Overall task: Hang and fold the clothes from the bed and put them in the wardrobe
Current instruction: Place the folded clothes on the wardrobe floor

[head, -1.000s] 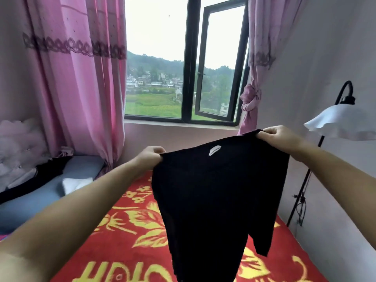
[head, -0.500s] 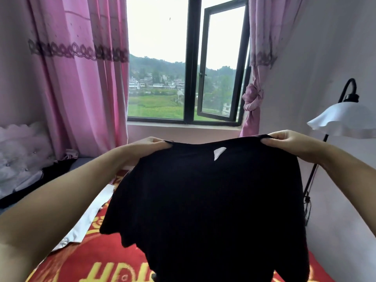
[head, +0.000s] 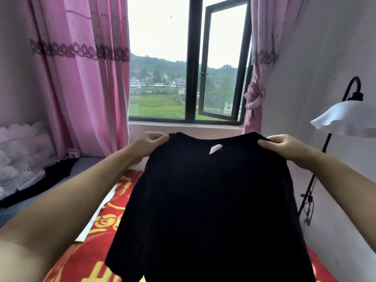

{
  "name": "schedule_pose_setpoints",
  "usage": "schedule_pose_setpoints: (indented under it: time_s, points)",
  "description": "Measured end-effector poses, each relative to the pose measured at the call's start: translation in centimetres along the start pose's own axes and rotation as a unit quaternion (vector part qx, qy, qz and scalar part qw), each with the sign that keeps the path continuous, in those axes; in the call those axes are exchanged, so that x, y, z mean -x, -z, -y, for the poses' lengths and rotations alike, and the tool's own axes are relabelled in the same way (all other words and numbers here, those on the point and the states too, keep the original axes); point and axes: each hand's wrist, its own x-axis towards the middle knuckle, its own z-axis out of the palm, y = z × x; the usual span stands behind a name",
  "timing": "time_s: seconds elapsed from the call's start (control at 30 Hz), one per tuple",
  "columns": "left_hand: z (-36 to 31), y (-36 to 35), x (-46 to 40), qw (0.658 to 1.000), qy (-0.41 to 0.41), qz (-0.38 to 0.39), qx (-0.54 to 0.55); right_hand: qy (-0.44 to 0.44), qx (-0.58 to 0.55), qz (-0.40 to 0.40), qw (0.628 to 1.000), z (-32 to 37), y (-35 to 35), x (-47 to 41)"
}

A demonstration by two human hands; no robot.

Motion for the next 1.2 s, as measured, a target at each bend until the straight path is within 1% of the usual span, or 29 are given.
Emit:
schedule_pose_setpoints:
  time_s: [0.07, 0.13, 0.2, 0.27, 0.33, 0.4, 0.47, 0.53, 0.57, 0.6, 0.63, 0.67, 0.7, 0.73, 0.77, 0.8, 0.83, 0.87, 0.9, 0.93, 1.0, 1.07, 1.1, 1.13, 1.2]
  points:
    - [-0.2, -1.1, 0.0, 0.999, 0.043, -0.026, 0.003, 0.004, 0.084, -0.069, 0.994, -0.2, -1.8, -1.0]
    - [-0.8, -2.6, -0.1, 0.994, 0.097, -0.046, 0.01, -0.015, 0.17, -0.131, 0.976, 0.4, -3.3, -1.5]
    - [-1.6, -4.8, -0.1, 0.989, 0.129, -0.06, 0.046, -0.035, 0.185, -0.142, 0.972, 1.7, -5.2, -1.6]
    - [-2.7, -7.4, -0.1, 0.989, 0.123, -0.039, 0.075, -0.027, 0.178, -0.109, 0.978, 3.4, -7.8, -1.6]
    - [-4.1, -10.0, 0.3, 0.991, 0.108, 0.002, 0.083, 0.003, 0.115, -0.045, 0.992, 5.1, -10.7, -1.4]
    - [-5.4, -11.5, 0.6, 0.991, 0.094, 0.021, 0.09, 0.03, 0.041, 0.022, 0.998, 6.6, -12.7, -0.8]
    - [-6.4, -11.2, 0.9, 0.986, 0.094, 0.036, 0.133, 0.043, 0.033, 0.084, 0.995, 7.6, -12.8, 0.0]
    - [-7.3, -10.4, 1.3, 0.976, 0.082, 0.07, 0.19, 0.064, 0.041, 0.156, 0.985, 7.8, -11.9, 0.8]
    - [-7.7, -10.1, 1.6, 0.979, 0.061, 0.08, 0.176, 0.075, 0.047, 0.173, 0.981, 7.6, -11.3, 1.0]
    - [-7.8, -10.0, 1.7, 0.993, 0.013, 0.067, 0.098, 0.081, 0.051, 0.175, 0.98, 7.5, -10.8, 1.2]
    - [-7.8, -9.7, 1.8, 0.997, -0.062, 0.033, -0.039, 0.086, 0.051, 0.168, 0.981, 7.5, -10.4, 1.4]
    - [-7.6, -9.4, 1.6, 0.969, -0.144, -0.009, -0.2, 0.09, 0.049, 0.159, 0.982, 7.6, -10.1, 1.6]
    - [-7.5, -9.0, 1.3, 0.917, -0.212, -0.034, -0.337, 0.095, 0.042, 0.152, 0.983, 7.7, -9.9, 1.7]
    - [-7.3, -8.7, 1.0, 0.878, -0.244, -0.021, -0.412, 0.102, 0.032, 0.147, 0.983, 7.8, -9.8, 1.8]
    - [-7.3, -8.3, 0.8, 0.872, -0.233, 0.018, -0.43, 0.109, 0.023, 0.144, 0.983, 8.1, -9.6, 2.0]
    - [-7.4, -7.7, 0.8, 0.898, -0.192, 0.073, -0.389, 0.117, 0.018, 0.144, 0.983, 8.4, -9.4, 2.2]
    - [-7.5, -7.3, 0.7, 0.934, -0.137, 0.132, -0.303, 0.122, 0.018, 0.145, 0.982, 8.6, -9.2, 2.4]
    - [-7.4, -7.0, 0.4, 0.957, -0.09, 0.169, -0.216, 0.124, 0.024, 0.146, 0.981, 8.7, -8.9, 2.4]
    - [-7.2, -6.7, 0.1, 0.968, -0.07, 0.179, -0.162, 0.122, 0.037, 0.148, 0.981, 8.7, -8.5, 2.3]
    - [-7.3, -6.5, -0.2, 0.97, -0.072, 0.176, -0.149, 0.114, 0.059, 0.154, 0.98, 8.5, -8.1, 2.2]
    - [-7.5, -6.2, -0.9, 0.969, -0.089, 0.167, -0.158, 0.072, 0.137, 0.185, 0.971, 7.5, -7.4, 2.0]
    - [-8.0, -5.9, -1.3, 0.969, -0.088, 0.168, -0.158, 0.012, 0.237, 0.211, 0.948, 4.9, -7.3, 1.7]
    - [-8.1, -5.6, -1.6, 0.97, -0.078, 0.171, -0.155, -0.015, 0.27, 0.213, 0.939, 3.3, -7.5, 1.5]
    - [-7.9, -5.4, -1.9, 0.97, -0.066, 0.174, -0.156, -0.039, 0.276, 0.205, 0.938, 1.7, -7.7, 1.3]
    - [-6.8, -5.0, -2.5, 0.967, -0.037, 0.181, -0.176, -0.07, 0.232, 0.171, 0.955, -1.1, -8.3, 0.7]
